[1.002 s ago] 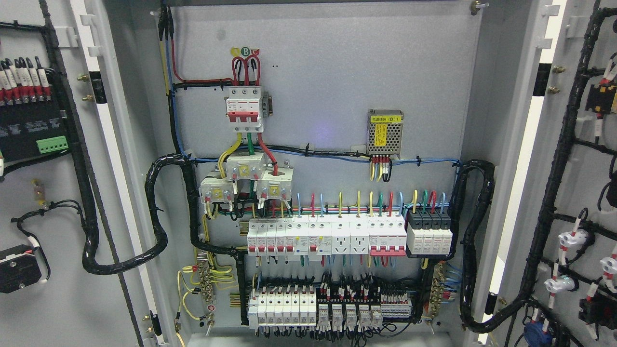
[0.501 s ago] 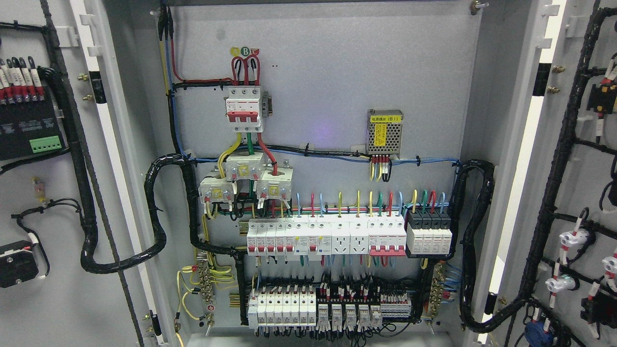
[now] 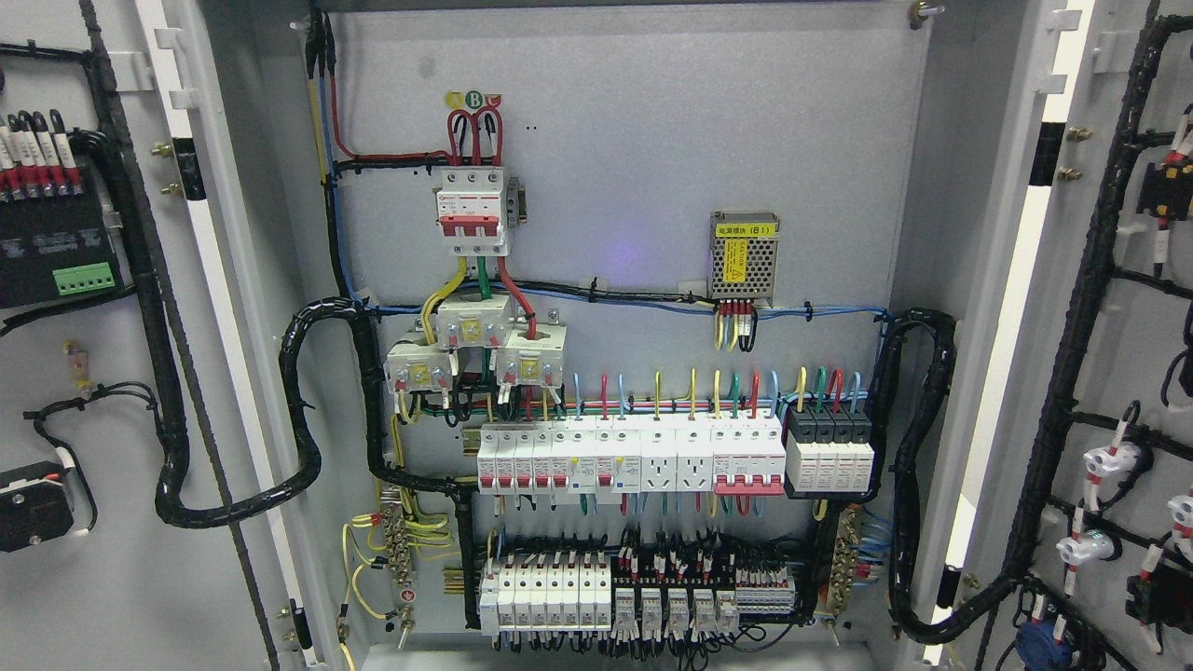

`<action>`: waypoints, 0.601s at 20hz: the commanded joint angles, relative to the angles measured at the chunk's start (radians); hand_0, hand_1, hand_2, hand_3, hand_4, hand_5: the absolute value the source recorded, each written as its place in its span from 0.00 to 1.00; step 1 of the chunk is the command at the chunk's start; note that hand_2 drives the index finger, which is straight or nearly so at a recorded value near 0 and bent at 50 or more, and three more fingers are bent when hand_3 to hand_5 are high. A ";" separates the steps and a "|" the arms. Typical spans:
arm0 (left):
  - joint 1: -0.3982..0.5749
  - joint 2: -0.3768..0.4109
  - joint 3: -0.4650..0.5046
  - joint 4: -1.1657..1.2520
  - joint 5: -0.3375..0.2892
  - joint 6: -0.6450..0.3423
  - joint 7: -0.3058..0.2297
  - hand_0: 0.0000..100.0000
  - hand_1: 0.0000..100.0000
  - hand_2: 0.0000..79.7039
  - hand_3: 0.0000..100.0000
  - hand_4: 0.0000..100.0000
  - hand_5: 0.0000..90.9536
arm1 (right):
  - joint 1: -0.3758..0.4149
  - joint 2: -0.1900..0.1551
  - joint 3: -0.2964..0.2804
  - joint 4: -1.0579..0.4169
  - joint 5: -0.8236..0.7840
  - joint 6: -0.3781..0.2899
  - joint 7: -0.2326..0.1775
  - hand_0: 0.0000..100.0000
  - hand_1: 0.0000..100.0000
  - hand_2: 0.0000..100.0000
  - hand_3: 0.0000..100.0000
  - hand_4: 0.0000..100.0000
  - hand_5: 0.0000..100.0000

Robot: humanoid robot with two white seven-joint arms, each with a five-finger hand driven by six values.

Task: Open door with both hands

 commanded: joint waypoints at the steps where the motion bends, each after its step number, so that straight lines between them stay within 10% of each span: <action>1: -0.001 0.007 -0.017 0.016 0.001 -0.003 -0.001 0.00 0.00 0.00 0.00 0.03 0.00 | -0.003 -0.007 -0.013 0.023 0.000 -0.119 -0.001 0.00 0.00 0.00 0.00 0.00 0.00; 12: 0.072 0.006 -0.069 -0.129 -0.001 -0.047 -0.002 0.00 0.00 0.00 0.00 0.03 0.00 | 0.000 -0.005 0.007 -0.037 0.001 -0.119 -0.001 0.00 0.00 0.00 0.00 0.00 0.00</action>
